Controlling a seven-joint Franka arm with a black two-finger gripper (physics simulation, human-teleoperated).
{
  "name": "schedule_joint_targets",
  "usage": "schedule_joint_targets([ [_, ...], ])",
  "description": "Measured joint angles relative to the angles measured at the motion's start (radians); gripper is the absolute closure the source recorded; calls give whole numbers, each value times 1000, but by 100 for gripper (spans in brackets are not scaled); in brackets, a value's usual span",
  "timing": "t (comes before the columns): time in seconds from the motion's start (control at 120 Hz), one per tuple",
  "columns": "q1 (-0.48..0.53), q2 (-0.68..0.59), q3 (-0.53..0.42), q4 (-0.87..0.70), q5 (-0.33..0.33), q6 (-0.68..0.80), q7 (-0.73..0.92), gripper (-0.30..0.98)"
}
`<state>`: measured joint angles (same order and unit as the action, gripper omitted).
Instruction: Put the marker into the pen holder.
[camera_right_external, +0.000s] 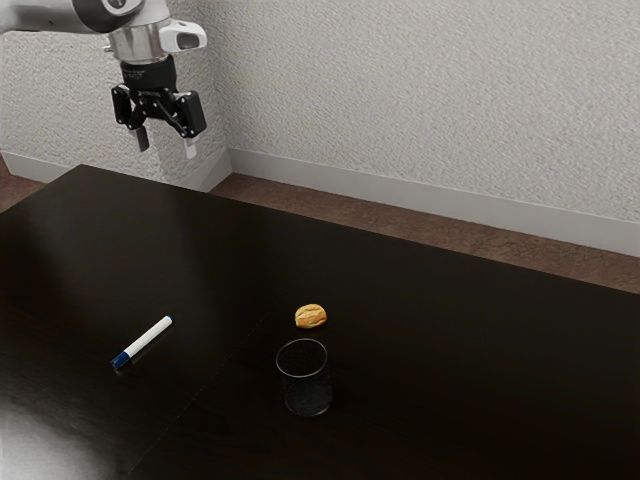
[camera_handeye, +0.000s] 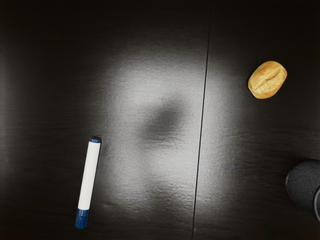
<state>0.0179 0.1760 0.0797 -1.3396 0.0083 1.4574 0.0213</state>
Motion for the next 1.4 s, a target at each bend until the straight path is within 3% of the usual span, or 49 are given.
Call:
schedule_joint_targets([
  [0.342, -1, -20, -7, 14, 3, 2, 0, 0],
  [0.5, -3, -75, -2, -124, 9, 35, -1, 0],
  [0.675, 1, -64, 9, -166, 17, 92, -2, 0],
  [0.95, 8, -102, 51, -607, 15, 370, -1, 0],
  [1.225, 1, -99, 89, -836, 19, 676, 17, 0],
  [1.4, -3, -83, 112, -913, 21, 821, 112, 0],
])
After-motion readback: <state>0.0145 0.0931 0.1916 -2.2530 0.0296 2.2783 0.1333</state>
